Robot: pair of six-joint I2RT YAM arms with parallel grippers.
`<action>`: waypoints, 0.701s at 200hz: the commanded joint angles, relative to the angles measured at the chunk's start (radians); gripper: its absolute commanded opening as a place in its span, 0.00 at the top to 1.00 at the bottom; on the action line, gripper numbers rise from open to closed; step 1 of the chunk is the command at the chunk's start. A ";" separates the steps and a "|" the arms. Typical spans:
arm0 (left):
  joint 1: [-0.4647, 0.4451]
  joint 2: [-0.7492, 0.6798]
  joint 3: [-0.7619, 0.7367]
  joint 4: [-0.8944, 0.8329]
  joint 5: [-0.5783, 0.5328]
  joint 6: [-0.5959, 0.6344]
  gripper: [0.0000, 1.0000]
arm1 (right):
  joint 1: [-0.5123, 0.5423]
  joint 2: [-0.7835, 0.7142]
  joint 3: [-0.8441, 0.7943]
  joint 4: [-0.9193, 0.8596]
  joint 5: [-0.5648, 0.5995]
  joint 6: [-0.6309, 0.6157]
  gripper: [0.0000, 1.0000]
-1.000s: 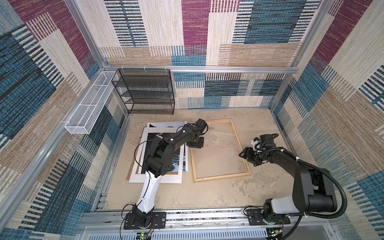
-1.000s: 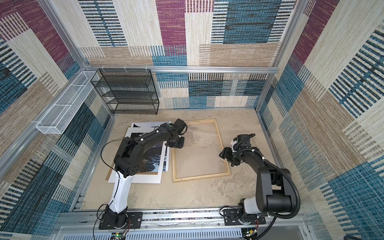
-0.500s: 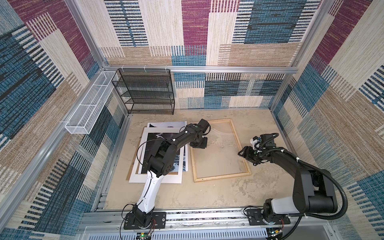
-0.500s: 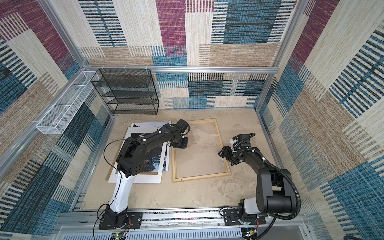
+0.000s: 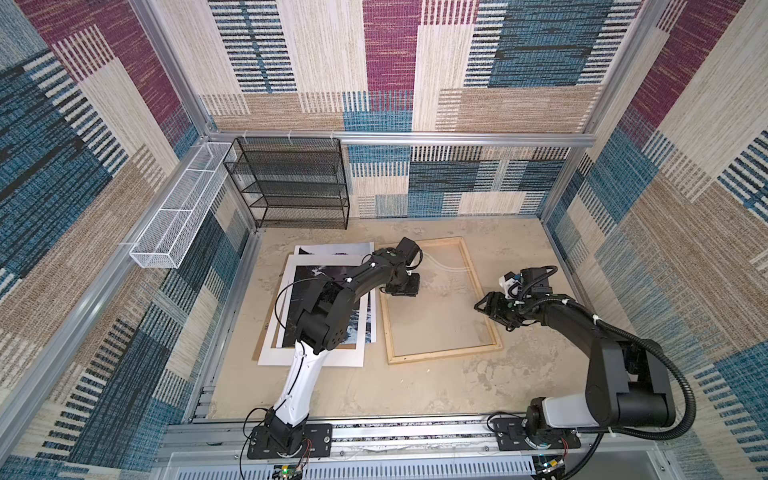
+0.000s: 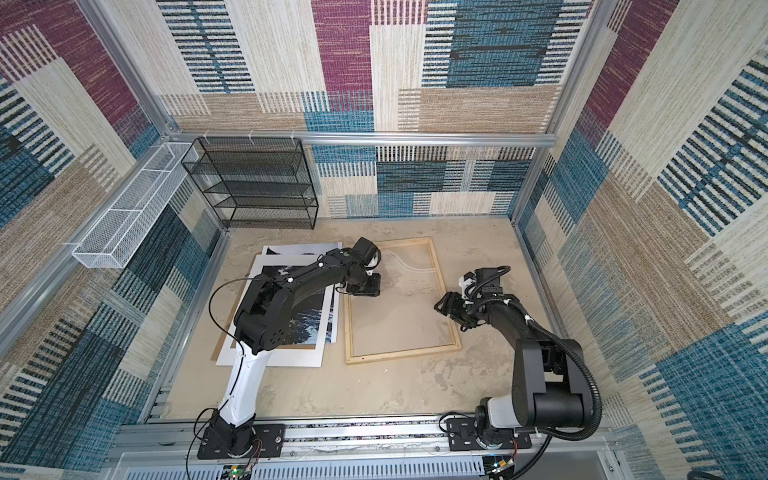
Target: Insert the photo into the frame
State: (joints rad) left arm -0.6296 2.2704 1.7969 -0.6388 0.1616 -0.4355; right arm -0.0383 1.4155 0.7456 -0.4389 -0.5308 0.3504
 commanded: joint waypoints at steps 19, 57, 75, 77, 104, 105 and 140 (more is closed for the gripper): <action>-0.005 0.023 -0.006 -0.024 0.051 -0.014 0.62 | 0.001 0.010 0.000 -0.013 0.049 -0.002 0.33; -0.009 0.029 -0.005 -0.019 0.058 -0.014 0.62 | 0.001 0.010 -0.016 -0.017 0.038 -0.007 0.33; -0.008 0.031 -0.007 -0.016 0.062 -0.015 0.62 | 0.001 0.012 -0.024 -0.013 0.020 -0.008 0.33; -0.008 0.031 -0.006 -0.015 0.062 -0.015 0.61 | 0.001 0.011 -0.025 -0.012 0.016 -0.008 0.33; -0.010 0.030 -0.011 -0.013 0.062 -0.014 0.62 | 0.002 0.022 -0.035 0.014 -0.046 -0.011 0.33; -0.009 0.030 -0.011 -0.012 0.061 -0.014 0.62 | 0.002 0.022 -0.035 0.015 -0.049 -0.011 0.33; -0.012 0.029 -0.013 -0.011 0.059 -0.013 0.62 | 0.003 0.035 -0.049 0.056 -0.139 -0.011 0.33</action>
State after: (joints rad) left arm -0.6369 2.2826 1.7966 -0.5869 0.2157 -0.4389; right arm -0.0395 1.4376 0.7101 -0.3923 -0.5652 0.3389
